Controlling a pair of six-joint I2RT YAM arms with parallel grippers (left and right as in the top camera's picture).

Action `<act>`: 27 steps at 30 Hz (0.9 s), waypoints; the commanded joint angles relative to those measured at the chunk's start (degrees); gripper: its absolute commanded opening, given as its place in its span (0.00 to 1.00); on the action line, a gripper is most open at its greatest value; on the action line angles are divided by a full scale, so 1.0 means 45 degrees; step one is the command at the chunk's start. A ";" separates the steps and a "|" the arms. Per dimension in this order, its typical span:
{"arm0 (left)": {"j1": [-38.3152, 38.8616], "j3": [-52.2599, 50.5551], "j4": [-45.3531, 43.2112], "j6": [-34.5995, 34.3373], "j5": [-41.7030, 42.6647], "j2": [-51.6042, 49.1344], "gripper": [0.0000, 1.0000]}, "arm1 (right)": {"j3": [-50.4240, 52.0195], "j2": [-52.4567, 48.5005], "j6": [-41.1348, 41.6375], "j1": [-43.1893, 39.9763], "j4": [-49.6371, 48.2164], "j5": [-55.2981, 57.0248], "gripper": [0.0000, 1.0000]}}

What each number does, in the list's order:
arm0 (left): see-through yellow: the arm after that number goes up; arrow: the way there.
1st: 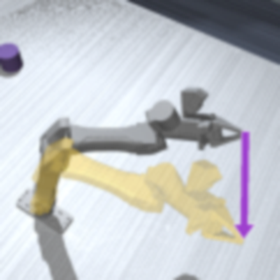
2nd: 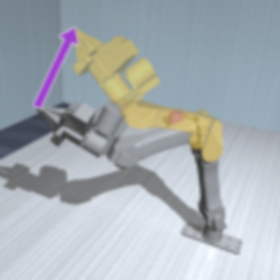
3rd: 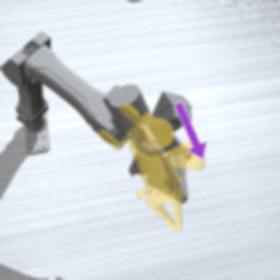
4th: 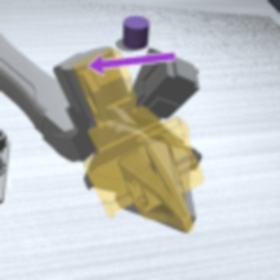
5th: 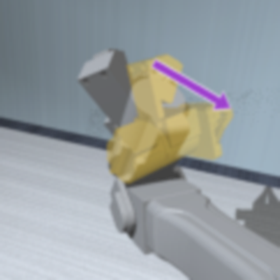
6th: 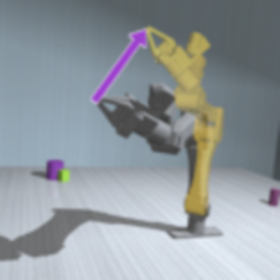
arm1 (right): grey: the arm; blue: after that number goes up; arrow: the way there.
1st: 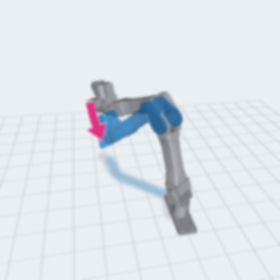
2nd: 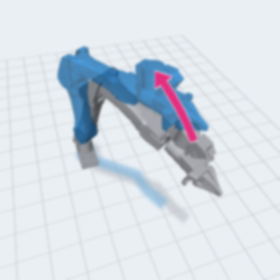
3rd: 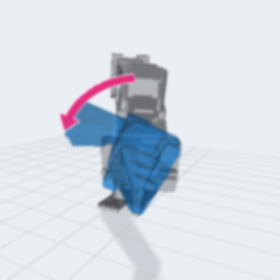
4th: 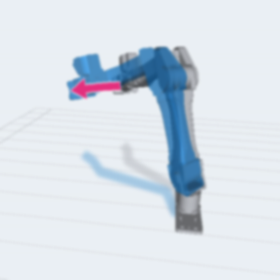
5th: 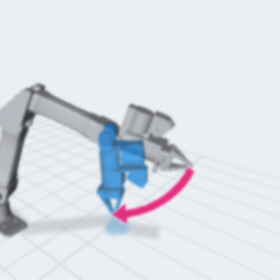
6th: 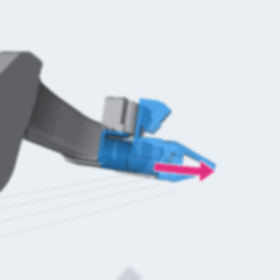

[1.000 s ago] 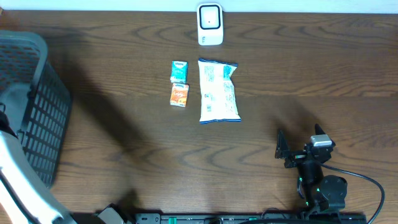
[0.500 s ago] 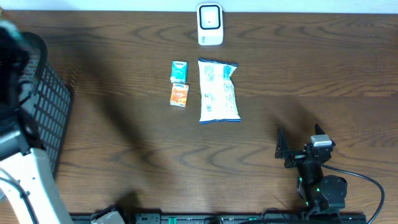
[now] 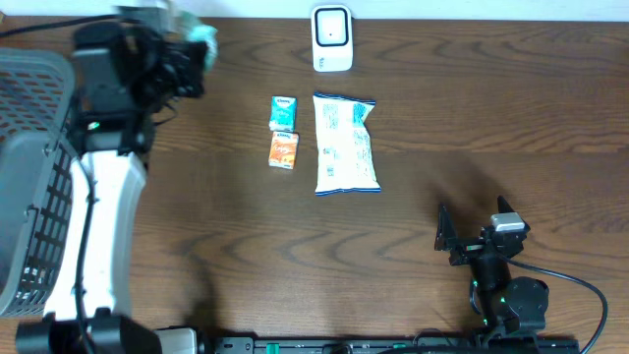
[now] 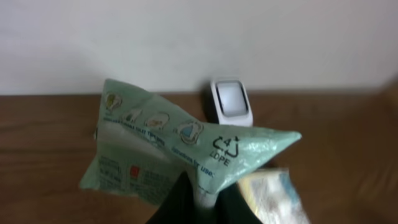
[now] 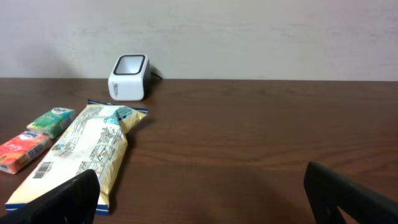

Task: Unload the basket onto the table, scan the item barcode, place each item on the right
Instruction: 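Lift the mint-green pouch out toward the scanner with the left gripper, then hold the pouch under the scanner and release it on the table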

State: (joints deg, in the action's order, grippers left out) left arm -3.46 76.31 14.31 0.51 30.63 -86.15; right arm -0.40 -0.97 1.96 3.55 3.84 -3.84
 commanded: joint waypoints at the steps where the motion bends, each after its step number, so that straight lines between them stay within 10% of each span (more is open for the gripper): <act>1: 0.0437 0.0112 0.0316 0.3478 0.0335 -0.0797 0.07 | 0.0019 0.0024 0.0126 -0.0078 0.0053 0.0068 0.99; 27: 0.0656 0.0112 0.0831 0.5455 -0.1734 -0.5960 0.08 | 0.0019 0.0024 0.0126 -0.0078 0.0053 0.0068 0.99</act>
State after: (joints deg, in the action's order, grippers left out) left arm -0.47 76.31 18.15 24.08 28.10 -111.74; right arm -0.40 -0.97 1.96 3.55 3.84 -3.81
